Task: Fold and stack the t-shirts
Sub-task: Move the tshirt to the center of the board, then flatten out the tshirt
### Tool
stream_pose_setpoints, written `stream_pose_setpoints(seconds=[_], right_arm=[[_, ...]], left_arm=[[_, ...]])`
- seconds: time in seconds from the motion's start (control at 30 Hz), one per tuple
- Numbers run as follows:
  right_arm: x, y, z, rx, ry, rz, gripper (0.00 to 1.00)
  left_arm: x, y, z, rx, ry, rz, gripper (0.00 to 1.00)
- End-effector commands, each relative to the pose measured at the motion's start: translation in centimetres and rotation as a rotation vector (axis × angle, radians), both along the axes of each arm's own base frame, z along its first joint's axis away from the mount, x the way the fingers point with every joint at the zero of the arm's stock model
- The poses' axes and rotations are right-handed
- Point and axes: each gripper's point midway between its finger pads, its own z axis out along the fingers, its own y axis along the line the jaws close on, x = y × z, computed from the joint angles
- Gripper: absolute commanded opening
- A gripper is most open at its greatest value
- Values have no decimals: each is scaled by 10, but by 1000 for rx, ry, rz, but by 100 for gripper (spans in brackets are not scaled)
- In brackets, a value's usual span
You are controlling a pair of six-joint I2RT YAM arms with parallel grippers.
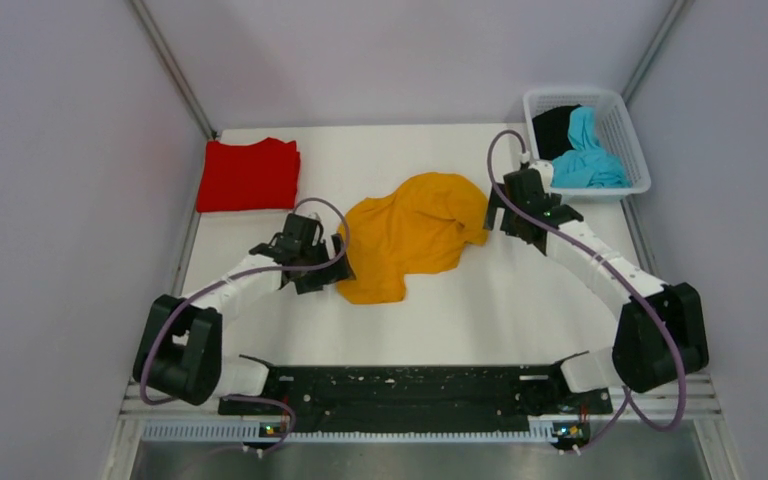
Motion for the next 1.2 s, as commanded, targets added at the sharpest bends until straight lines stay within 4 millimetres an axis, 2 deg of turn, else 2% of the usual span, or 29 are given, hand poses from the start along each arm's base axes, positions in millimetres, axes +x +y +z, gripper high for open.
stream_pose_setpoints(seconds=[0.0,0.17,0.23,0.3,0.43,0.5,0.53,0.57,0.6,0.7,0.97,1.03,1.17], right_arm=[[-1,13,22,88,-124,93,96],[-13,18,3,163,-112,112,93],[-11,25,2,240,-127,133,92],[-7,31,5,303,-152,154,90],[2,37,6,348,-178,174,88],[8,40,4,356,-177,181,86],[11,40,3,354,-180,184,85],[14,42,4,353,-185,188,84],[18,42,5,351,-192,192,83],[29,52,9,364,-205,243,77],[70,56,-5,310,-202,254,70],[78,61,-11,314,-195,269,63],[85,74,-23,357,-158,301,43]], left_arm=[[18,-21,4,-57,-15,-30,92],[30,-29,-7,-43,-2,-45,77],[36,-31,-10,-40,-3,-45,72],[41,-35,-13,-43,-5,-56,61],[51,-43,-18,-51,-6,-74,50],[55,-46,-21,-50,-1,-80,35],[58,-46,-21,-47,-5,-77,23],[59,-45,-21,-38,-7,-72,4],[60,-43,-22,-25,-6,-64,0],[63,-35,-17,10,-28,-47,0],[67,-16,1,92,-94,8,0],[70,-13,2,107,-100,19,0],[76,-11,9,116,-123,39,0]])
